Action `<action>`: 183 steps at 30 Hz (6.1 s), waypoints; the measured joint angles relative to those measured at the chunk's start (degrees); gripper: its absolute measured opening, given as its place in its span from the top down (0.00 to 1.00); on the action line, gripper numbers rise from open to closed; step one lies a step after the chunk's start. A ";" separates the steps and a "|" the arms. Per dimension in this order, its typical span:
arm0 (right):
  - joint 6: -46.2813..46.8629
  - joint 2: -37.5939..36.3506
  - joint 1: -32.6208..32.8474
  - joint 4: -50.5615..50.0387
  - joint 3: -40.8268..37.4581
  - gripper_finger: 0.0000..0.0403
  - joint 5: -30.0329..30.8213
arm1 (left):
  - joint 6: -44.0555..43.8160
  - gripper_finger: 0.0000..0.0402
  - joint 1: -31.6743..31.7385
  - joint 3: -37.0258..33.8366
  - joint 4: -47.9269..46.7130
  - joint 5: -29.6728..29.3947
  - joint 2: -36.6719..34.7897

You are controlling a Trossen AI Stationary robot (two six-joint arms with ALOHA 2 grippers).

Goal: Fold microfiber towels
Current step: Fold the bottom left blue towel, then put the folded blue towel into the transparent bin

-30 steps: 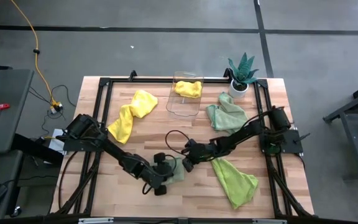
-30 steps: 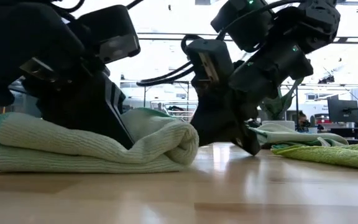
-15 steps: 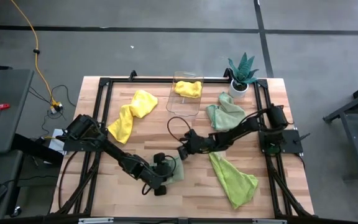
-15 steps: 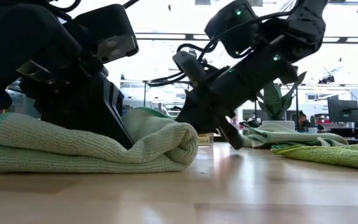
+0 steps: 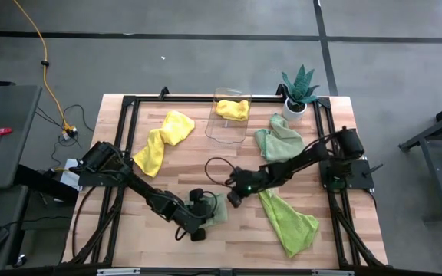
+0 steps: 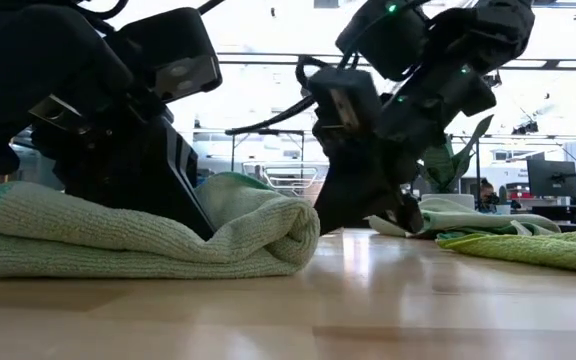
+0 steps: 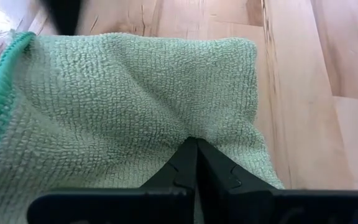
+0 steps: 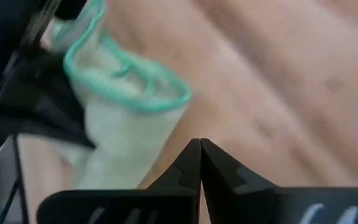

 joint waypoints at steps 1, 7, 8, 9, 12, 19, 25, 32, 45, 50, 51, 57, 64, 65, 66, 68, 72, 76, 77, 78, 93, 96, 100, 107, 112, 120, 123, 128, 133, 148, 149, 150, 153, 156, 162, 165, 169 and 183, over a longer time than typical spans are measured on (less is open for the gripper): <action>0.64 0.47 0.32 1.89 -0.02 1.00 -0.16 | 0.00 1.00 -0.02 -0.02 0.08 -0.10 0.02; 4.04 2.97 0.62 11.79 -0.02 1.00 1.40 | 0.00 1.00 -0.04 -0.07 0.56 -0.19 0.02; 4.42 2.98 0.48 12.47 -0.02 1.00 1.87 | 0.00 1.00 -0.04 -0.08 0.64 -0.22 0.03; 4.41 2.98 0.32 13.26 -0.02 1.00 2.30 | 0.00 1.00 -0.04 -0.09 0.66 -0.24 0.04; 4.47 2.98 -0.42 15.46 -0.02 1.00 3.73 | 0.00 1.00 -0.04 -0.07 0.71 -0.24 0.04; 3.54 1.40 -3.35 19.31 -0.02 1.00 3.94 | -0.01 1.00 -0.07 -0.07 0.71 -0.22 0.04; -1.63 -4.58 -3.52 2.71 -0.02 1.00 3.74 | -0.02 1.00 -0.07 -0.04 0.87 -0.19 0.04; -2.05 -5.87 -0.49 0.09 -0.02 1.00 -0.54 | 0.23 1.00 -0.07 -0.02 0.93 0.32 -0.71; -8.08 -13.12 1.41 -6.09 -0.02 1.00 9.58 | 5.08 1.00 1.15 -0.15 -13.47 8.69 -15.10; -11.29 -15.34 1.39 -3.75 0.02 1.00 9.15 | 2.80 1.00 -1.83 -0.18 -24.76 4.59 -23.40; -11.64 -15.36 1.49 -3.60 0.02 1.00 8.38 | 2.22 1.00 -2.77 -0.21 -25.87 2.19 -24.75; -16.95 -11.39 3.52 3.43 0.02 1.00 5.01 | -3.11 1.00 -8.14 -3.64 -22.18 -8.70 -28.43; -20.17 -2.54 6.89 15.96 0.33 1.00 2.72 | -13.25 1.00 -11.32 -10.34 -15.05 -7.44 -23.55; -20.02 -1.05 7.14 16.28 1.16 1.00 2.67 | -14.28 1.00 -11.54 -10.74 -13.42 -7.26 -22.59; -19.80 0.28 7.27 16.28 1.96 1.00 2.64 | -15.06 1.00 -11.65 -11.14 -12.45 -7.30 -21.80; -19.59 2.96 7.58 15.91 4.16 1.00 2.51 | -16.23 1.00 -11.67 -11.17 -11.91 -6.71 -19.25; -19.94 7.60 8.18 13.34 9.59 1.00 1.72 | -17.94 1.00 -11.63 -11.00 -11.28 -2.49 -15.41; -20.20 8.98 8.38 -0.61 14.05 1.00 1.68 | -18.11 1.00 -12.28 -10.91 -11.15 -0.76 -13.91; -20.19 9.08 8.33 -3.42 14.63 1.00 2.57 | -18.08 1.00 -12.57 -10.89 -11.38 -0.96 -13.90; -20.18 9.08 8.28 -5.69 14.95 1.00 3.45 | -18.10 1.00 -12.73 -10.94 -11.64 -1.06 -14.27; -25.33 -1.58 7.51 -20.35 15.26 1.00 6.36 | -15.02 1.00 -12.37 -11.17 -28.60 -1.85 -27.54; -24.41 -3.72 7.63 -19.45 15.23 1.00 5.19 | -15.03 1.00 -12.70 -11.10 -31.45 -3.24 -29.42; -24.90 -3.78 8.67 -13.90 15.23 1.00 2.30 | -15.05 1.00 -12.70 -11.14 -32.58 -3.84 -29.37; -35.42 -0.89 10.01 -18.66 21.47 0.83 0.40 | -19.08 1.00 -12.70 -11.13 -31.82 -2.76 -29.14; -45.19 4.23 10.88 -26.16 29.52 0.60 0.83 | -24.82 1.00 -12.34 -11.13 -31.99 -1.77 -31.18; -55.67 13.01 11.90 -27.61 39.28 0.31 1.10 | -26.32 1.00 -12.15 -11.09 -33.34 0.03 -38.70; -56.68 15.93 11.90 -27.31 41.80 0.29 1.12 | -27.25 1.00 -12.14 -11.10 -33.63 -1.50 -40.70; -55.10 21.08 12.11 -27.70 44.21 0.28 2.98 | -27.28 1.00 -12.11 -11.08 -33.42 -2.93 -41.18; -49.17 24.56 12.61 -27.28 44.65 0.28 10.99 | -27.12 1.00 -12.11 -11.08 -33.61 -3.40 -41.16; -46.96 25.81 16.91 -32.62 44.48 0.50 25.93 | -26.64 1.00 -12.13 -11.08 -34.27 -4.61 -41.16; -47.06 25.83 17.14 -32.68 44.44 0.55 26.52 | -26.64 1.00 -12.11 -11.08 -34.26 -4.62 -41.16; -47.15 25.86 17.25 -32.75 44.43 0.59 26.66 | -26.64 1.00 -12.11 -11.08 -34.25 -4.66 -41.16; -47.31 25.85 17.26 -33.78 44.41 0.75 26.48 | -26.64 1.00 -12.11 -11.08 -34.24 -4.70 -41.16; -47.25 25.05 16.76 -36.09 44.31 0.94 25.35 | -27.04 1.00 -12.11 -11.08 -34.05 -4.72 -41.16; -42.63 20.75 13.25 -43.02 43.86 0.98 17.20 | -27.95 1.00 -11.05 -11.08 -33.54 -4.74 -44.46; -43.89 17.10 11.12 -44.18 43.80 0.99 14.54 | -26.35 1.00 -9.93 -11.10 -33.40 -5.40 -48.13; -47.80 10.61 8.28 -44.94 43.95 0.99 10.82 | -22.98 1.00 -8.30 -11.10 -33.21 -6.76 -54.37; -47.04 -10.41 -9.15 -54.26 44.07 1.00 12.45 | -11.72 1.00 -6.43 -11.08 -33.62 -8.60 -73.08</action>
